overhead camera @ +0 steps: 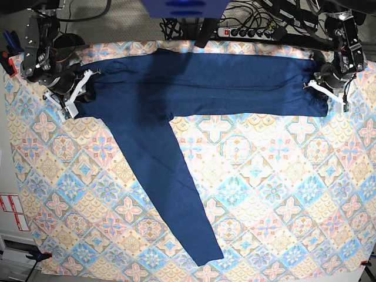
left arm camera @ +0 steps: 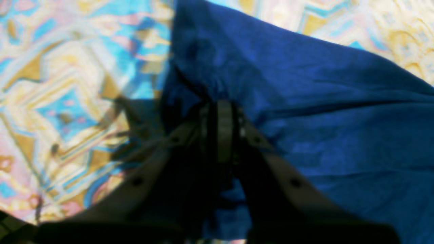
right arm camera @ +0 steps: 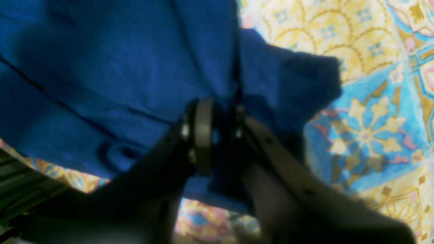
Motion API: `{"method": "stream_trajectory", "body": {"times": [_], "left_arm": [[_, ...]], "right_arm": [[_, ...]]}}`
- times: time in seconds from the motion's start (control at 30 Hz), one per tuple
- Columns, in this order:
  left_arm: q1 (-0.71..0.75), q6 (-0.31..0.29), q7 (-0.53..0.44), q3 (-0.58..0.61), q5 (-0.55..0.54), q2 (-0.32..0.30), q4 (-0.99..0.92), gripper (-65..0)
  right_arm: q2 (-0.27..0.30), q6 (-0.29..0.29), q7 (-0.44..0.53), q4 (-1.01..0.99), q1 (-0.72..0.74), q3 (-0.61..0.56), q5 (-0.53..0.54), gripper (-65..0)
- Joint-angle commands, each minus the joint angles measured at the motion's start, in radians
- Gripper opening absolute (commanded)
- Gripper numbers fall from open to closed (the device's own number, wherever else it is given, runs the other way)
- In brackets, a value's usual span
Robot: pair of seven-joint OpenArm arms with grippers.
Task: Fold the T-shirt properly
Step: 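Release the folded edges and reposition the right gripper on the sleeve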
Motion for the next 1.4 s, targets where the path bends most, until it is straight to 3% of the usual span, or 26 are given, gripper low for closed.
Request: {"method": "stream_trajectory", "body": {"times": [0.0,0.17,0.33,0.6,0.77,0.87,1.0,1.2,1.37], "left_arm": [[0.007,-0.001,-0.011,-0.009,-0.008,-0.016,0.017,-59.3],[0.022,0.001,-0.012,-0.014,-0.015,-0.036,0.019,-49.4],[0.016,0.001,-0.012,-0.132,-0.057,-0.004,0.025,-43.0],[0.015,0.002,-0.009,-0.149,-0.296,-0.004,0.063,-42.5],[0.022,0.002,-0.002,-0.218,-0.446,0.025,0.063,-42.5],[0.019,0.002,0.058,-0.248,-0.477,0.028,0.063,-42.5],[0.016,0.002,0.106,-0.278,-0.477,0.054,0.063,-42.5],[0.016,0.002,0.107,-0.279,-0.477,0.073,0.063,-42.5],[0.018,0.002,0.109,-0.279,-0.477,0.073,0.063,-42.5]], "right_arm": [[0.016,0.003,0.016,0.019,0.004,0.010,0.013,-53.7],[0.016,0.000,0.016,0.020,0.009,0.010,0.011,-52.2],[0.016,0.000,0.017,0.020,0.069,0.001,0.011,-52.2],[0.014,-0.002,0.016,-0.029,0.311,-0.154,0.013,-51.5],[0.011,-0.003,0.024,-0.262,0.497,-0.277,0.011,-42.3],[0.004,-0.003,0.028,-0.415,0.609,-0.328,0.011,-39.7],[-0.045,-0.003,0.086,-0.575,0.707,-0.391,0.011,-39.8],[-0.047,-0.003,0.214,-0.758,0.805,-0.523,0.011,-39.8],[-0.049,-0.003,0.358,-0.865,0.816,-0.543,0.011,-39.8]]}}
